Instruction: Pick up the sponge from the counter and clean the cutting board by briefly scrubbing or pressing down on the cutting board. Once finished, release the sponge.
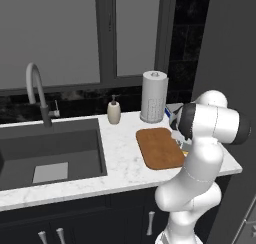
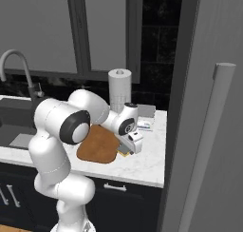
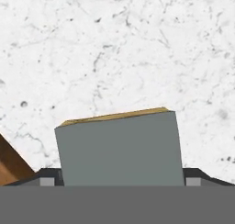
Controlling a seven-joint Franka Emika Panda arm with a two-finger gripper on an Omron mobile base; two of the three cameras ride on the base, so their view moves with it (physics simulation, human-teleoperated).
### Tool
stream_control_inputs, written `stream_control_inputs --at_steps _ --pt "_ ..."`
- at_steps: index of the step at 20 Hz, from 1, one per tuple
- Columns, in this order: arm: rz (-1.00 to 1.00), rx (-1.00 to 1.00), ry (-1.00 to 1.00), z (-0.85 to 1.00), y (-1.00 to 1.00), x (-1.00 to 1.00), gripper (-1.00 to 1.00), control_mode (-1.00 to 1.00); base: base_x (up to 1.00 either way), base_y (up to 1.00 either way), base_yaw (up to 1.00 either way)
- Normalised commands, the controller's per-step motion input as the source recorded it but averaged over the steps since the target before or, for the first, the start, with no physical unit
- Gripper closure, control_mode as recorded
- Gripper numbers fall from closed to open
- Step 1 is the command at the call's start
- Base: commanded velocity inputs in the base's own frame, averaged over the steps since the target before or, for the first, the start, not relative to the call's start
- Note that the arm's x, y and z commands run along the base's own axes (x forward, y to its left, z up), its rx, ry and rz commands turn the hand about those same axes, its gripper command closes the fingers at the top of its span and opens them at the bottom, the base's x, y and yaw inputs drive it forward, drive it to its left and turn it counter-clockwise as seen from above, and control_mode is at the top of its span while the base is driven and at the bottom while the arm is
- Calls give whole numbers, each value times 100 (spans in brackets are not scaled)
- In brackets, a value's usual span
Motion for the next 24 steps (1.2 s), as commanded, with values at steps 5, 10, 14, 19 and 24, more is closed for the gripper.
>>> stream_control_inputs --at_steps 5,10,14,19,24 --pt "0 0 0 0 0 -2 100 -100 0 0 0" --pt "-1 0 0 25 0 -10 100 -100 0 0 0" --pt "-1 0 -1 94 17 -23 100 -100 0 0 0" --pt "0 0 -3 81 65 -1 100 -100 0 0 0" --pt "-17 0 -4 11 86 31 100 -100 0 0 0"
